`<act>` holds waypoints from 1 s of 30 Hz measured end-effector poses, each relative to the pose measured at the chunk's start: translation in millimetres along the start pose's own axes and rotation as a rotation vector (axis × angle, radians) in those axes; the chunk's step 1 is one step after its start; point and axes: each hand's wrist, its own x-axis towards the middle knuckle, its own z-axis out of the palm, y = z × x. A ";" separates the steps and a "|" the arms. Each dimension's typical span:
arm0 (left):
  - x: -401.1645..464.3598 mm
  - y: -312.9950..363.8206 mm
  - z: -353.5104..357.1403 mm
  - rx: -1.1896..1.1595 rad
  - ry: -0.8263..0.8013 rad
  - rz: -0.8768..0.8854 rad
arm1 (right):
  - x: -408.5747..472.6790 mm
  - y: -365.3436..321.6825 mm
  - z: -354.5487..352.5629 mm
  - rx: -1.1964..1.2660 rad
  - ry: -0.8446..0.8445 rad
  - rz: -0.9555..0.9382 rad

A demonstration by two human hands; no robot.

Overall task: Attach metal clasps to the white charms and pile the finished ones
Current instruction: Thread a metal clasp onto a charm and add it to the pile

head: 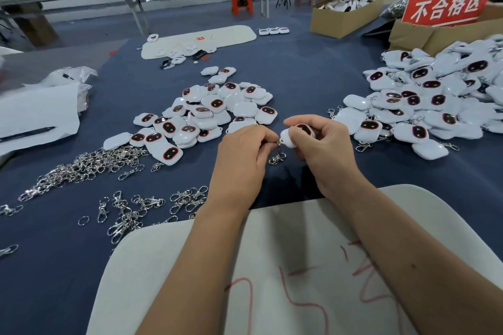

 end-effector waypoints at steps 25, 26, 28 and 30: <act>1.0 22.2 11.2 -0.739 0.238 -0.591 | 2.2 1.9 -2.4 0.228 -0.135 0.023; 1.2 21.1 10.6 -0.740 0.258 -0.603 | 1.9 2.4 -3.0 0.246 -0.177 0.022; 1.7 19.4 10.3 -0.717 0.290 -0.617 | 1.4 3.9 -3.8 0.279 -0.240 0.020; 1.2 19.4 10.6 -0.705 0.299 -0.627 | 1.3 4.2 -3.5 0.294 -0.254 0.028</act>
